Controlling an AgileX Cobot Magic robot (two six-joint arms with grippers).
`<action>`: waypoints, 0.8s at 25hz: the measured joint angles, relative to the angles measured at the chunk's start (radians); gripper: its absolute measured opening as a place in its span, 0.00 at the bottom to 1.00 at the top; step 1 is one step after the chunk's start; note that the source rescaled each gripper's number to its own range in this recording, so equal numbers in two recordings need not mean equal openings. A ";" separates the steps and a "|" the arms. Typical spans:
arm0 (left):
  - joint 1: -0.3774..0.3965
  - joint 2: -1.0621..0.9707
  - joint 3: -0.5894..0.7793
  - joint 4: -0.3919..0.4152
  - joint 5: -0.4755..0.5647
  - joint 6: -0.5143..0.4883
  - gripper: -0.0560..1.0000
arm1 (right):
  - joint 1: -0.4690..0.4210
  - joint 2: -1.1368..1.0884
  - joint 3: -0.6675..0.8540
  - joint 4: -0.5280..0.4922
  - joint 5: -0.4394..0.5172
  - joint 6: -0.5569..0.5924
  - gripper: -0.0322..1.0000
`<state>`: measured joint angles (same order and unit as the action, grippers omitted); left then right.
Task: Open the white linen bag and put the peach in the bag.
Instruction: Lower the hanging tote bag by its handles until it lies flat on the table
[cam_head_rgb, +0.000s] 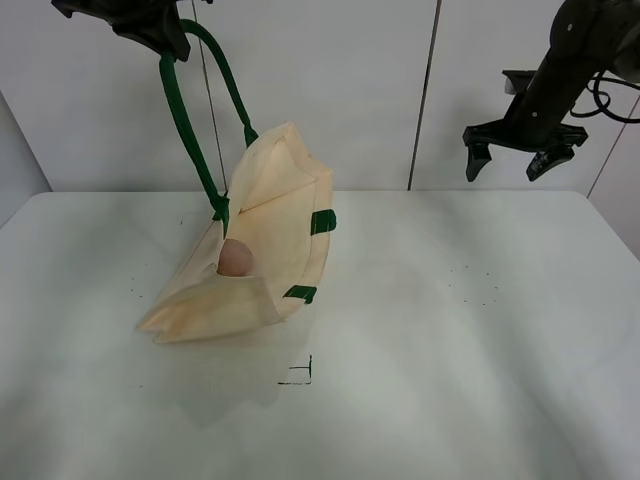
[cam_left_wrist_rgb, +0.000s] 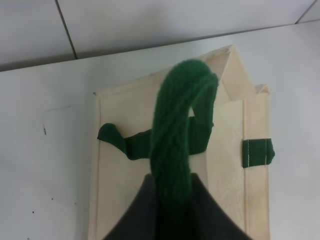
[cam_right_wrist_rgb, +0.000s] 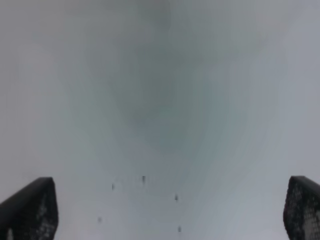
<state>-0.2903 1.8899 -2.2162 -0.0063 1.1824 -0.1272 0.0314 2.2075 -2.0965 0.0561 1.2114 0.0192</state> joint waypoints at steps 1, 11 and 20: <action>0.000 0.000 0.000 -0.001 0.000 0.000 0.05 | 0.000 -0.022 0.030 0.000 0.000 0.000 1.00; 0.000 0.000 0.000 0.000 0.000 0.000 0.05 | 0.000 -0.552 0.628 0.004 0.000 -0.008 1.00; 0.000 0.000 0.000 0.000 0.000 0.000 0.05 | 0.000 -1.154 1.178 0.004 0.003 -0.011 1.00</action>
<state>-0.2903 1.8899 -2.2162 -0.0065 1.1824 -0.1272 0.0314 1.0535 -0.9190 0.0606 1.2140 0.0083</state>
